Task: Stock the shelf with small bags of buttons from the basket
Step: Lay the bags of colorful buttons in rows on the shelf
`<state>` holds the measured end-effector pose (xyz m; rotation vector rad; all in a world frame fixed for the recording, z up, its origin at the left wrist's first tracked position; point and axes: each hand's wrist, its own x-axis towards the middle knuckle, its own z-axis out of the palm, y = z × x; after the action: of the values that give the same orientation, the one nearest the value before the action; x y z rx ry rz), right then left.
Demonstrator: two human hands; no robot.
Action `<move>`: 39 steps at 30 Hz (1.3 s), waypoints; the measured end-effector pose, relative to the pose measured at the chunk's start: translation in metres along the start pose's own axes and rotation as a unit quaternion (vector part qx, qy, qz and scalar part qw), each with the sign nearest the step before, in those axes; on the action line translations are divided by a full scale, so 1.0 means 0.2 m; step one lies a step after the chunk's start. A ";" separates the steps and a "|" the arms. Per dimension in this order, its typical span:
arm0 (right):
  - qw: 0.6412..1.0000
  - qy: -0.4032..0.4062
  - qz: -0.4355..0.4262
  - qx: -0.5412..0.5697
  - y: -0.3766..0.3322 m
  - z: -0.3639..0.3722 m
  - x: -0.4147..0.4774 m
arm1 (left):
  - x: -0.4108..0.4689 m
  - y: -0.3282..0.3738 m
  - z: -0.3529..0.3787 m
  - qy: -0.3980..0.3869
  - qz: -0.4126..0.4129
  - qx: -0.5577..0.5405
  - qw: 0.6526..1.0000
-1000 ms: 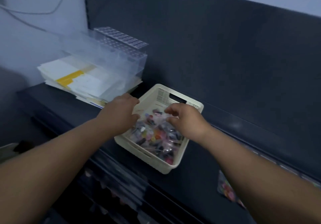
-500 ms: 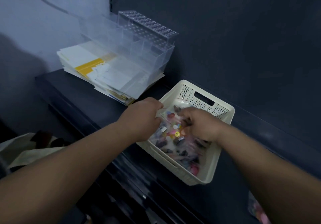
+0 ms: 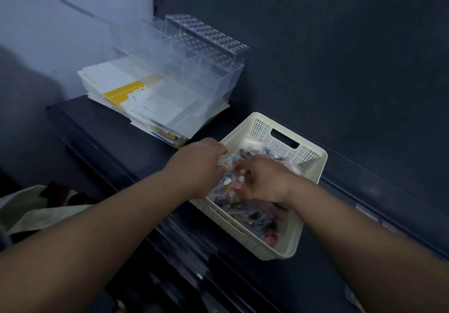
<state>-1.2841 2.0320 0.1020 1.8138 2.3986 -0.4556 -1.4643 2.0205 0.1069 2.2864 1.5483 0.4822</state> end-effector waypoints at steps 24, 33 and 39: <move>0.740 0.133 0.048 0.658 0.10 -0.19 -0.28 | -0.05 0.33 -0.06 0.055 -0.042 -0.292 0.954; 0.725 0.203 0.029 0.657 0.17 -0.22 -0.52 | -0.06 0.63 0.01 -0.202 -0.221 -0.632 0.715; 0.711 0.228 0.033 0.665 0.30 -0.16 -0.77 | -0.09 0.80 0.07 -0.218 -0.186 -0.623 0.727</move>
<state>-1.1791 1.9144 0.1619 2.6113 2.2829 -2.4899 -1.3335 1.9464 0.1661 0.8999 0.8734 0.5538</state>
